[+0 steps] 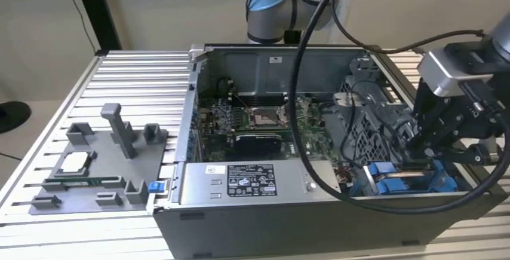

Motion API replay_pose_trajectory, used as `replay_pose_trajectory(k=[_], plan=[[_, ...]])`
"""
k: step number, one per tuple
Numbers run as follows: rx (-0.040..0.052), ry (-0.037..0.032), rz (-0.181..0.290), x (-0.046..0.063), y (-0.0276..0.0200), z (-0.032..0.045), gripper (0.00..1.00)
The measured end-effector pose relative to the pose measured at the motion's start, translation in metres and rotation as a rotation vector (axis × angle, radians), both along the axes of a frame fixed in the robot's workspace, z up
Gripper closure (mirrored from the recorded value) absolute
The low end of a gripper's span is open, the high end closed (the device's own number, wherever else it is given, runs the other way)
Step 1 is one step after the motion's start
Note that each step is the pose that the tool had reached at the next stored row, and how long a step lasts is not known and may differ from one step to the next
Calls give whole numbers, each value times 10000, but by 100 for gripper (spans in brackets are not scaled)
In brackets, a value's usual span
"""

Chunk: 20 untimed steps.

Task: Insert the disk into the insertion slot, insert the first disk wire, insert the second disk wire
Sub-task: 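Insert the second disk wire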

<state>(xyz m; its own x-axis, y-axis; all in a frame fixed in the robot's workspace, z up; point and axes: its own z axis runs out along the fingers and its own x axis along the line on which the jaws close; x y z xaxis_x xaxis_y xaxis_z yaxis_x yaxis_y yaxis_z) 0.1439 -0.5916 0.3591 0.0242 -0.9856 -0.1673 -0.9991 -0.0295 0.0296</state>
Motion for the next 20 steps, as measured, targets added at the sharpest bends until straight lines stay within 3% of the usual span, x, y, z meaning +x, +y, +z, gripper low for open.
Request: replay_pose_trajectory(k=[11,20], plan=[[0,1,0,0,0,441,0],[-1,0,0,0,0,456,0]])
